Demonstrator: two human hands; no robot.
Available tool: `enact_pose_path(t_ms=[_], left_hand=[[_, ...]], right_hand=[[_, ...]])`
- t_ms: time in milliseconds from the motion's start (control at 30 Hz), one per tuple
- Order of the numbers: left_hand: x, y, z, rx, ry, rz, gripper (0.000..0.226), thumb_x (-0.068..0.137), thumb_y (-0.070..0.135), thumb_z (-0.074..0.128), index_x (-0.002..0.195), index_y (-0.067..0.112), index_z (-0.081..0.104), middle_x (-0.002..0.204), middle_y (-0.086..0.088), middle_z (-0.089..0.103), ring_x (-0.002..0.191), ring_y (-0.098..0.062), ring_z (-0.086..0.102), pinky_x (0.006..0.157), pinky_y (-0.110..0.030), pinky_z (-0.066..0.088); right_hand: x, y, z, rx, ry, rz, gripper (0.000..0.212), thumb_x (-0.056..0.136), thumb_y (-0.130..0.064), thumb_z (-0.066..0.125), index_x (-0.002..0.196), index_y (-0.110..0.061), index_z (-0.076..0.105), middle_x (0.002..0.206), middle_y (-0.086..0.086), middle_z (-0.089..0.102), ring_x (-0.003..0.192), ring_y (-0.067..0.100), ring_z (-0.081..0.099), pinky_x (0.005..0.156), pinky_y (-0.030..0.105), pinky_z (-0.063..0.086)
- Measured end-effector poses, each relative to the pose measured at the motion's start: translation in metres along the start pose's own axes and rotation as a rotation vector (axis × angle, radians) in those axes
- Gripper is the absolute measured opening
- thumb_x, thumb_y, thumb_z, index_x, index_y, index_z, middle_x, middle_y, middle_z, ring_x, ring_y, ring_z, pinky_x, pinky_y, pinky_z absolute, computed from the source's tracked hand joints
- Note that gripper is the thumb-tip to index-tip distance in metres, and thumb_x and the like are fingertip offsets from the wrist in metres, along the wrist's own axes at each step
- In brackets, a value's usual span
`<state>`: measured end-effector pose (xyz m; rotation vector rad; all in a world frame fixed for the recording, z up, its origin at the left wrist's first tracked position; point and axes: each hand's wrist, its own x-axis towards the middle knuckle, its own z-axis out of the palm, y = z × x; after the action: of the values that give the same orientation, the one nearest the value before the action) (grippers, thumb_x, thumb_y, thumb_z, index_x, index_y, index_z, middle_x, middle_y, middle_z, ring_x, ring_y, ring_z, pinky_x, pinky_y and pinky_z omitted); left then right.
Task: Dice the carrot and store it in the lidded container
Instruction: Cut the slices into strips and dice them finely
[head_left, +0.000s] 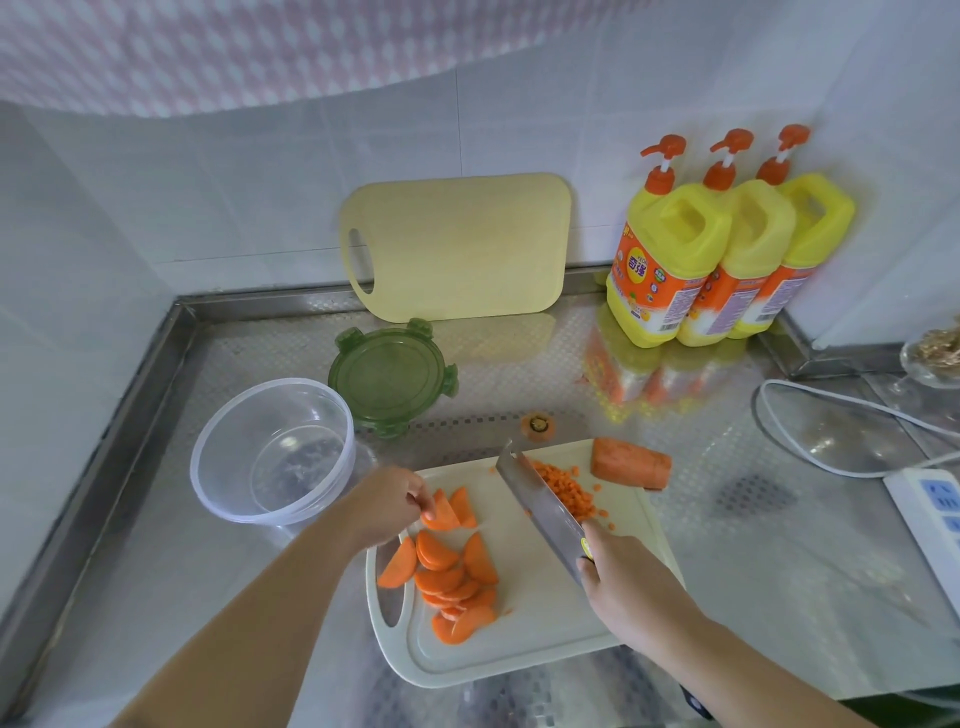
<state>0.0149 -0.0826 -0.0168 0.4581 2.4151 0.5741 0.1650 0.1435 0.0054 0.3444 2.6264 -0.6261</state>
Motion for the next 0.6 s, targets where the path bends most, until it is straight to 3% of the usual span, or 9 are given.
enact_pose_path(t_ms=[100,167,300,367,433,600], left_hand=[[0.000,-0.002,0.005,0.069,0.034,0.011,0.040,0.083,-0.010,0.041,0.093,0.014,0.071,0.094,0.009,0.060,0.094,-0.007,0.054,0.079,-0.017,0.040],[0.000,-0.001,0.008,0.069,0.103,-0.009,0.044,0.083,-0.009,0.039,0.094,0.021,0.068,0.103,0.008,0.062,0.099,-0.008,0.055,0.083,-0.019,0.041],[0.002,0.005,0.015,0.061,0.145,-0.050,0.031,0.086,0.015,0.054,0.116,0.023,0.059,0.107,0.007,0.057,0.098,-0.013,0.057,0.082,-0.026,0.049],[0.004,0.007,0.021,0.135,0.111,-0.027,0.046,0.082,0.033,0.064,0.125,0.022,0.053,0.109,0.004,0.054,0.102,-0.016,0.054,0.086,-0.031,0.047],[0.005,0.010,0.025,0.228,0.098,-0.008,0.054,0.081,0.041,0.067,0.129,0.023,0.050,0.113,0.002,0.050,0.106,-0.018,0.052,0.086,-0.031,0.046],[0.009,0.014,0.030,0.257,0.117,0.016,0.055,0.080,0.037,0.070,0.130,0.024,0.050,0.119,0.002,0.047,0.111,-0.018,0.052,0.091,-0.033,0.046]], right_hand=[[0.001,0.000,0.002,-0.005,-0.004,0.004,0.009,0.100,-0.025,0.037,0.093,-0.024,0.031,0.077,-0.007,0.044,0.063,0.007,0.043,0.049,0.018,0.026],[0.001,-0.001,0.002,-0.008,-0.007,0.004,0.009,0.100,-0.025,0.036,0.093,-0.023,0.031,0.074,-0.007,0.043,0.060,0.006,0.042,0.048,0.019,0.025],[-0.001,-0.003,0.000,-0.033,-0.005,0.000,0.009,0.100,-0.025,0.035,0.094,-0.024,0.029,0.069,-0.009,0.036,0.055,0.001,0.035,0.045,0.020,0.023],[-0.002,-0.003,0.000,-0.033,-0.006,0.001,0.009,0.101,-0.025,0.035,0.094,-0.023,0.029,0.069,-0.010,0.036,0.056,0.001,0.035,0.045,0.019,0.024],[-0.002,-0.003,0.000,-0.028,-0.009,0.001,0.009,0.101,-0.025,0.034,0.094,-0.023,0.029,0.069,-0.009,0.035,0.056,0.002,0.035,0.046,0.020,0.025],[-0.003,-0.005,-0.001,-0.031,-0.014,0.001,0.009,0.101,-0.025,0.033,0.093,-0.023,0.030,0.070,-0.010,0.035,0.057,0.002,0.036,0.046,0.019,0.025]])
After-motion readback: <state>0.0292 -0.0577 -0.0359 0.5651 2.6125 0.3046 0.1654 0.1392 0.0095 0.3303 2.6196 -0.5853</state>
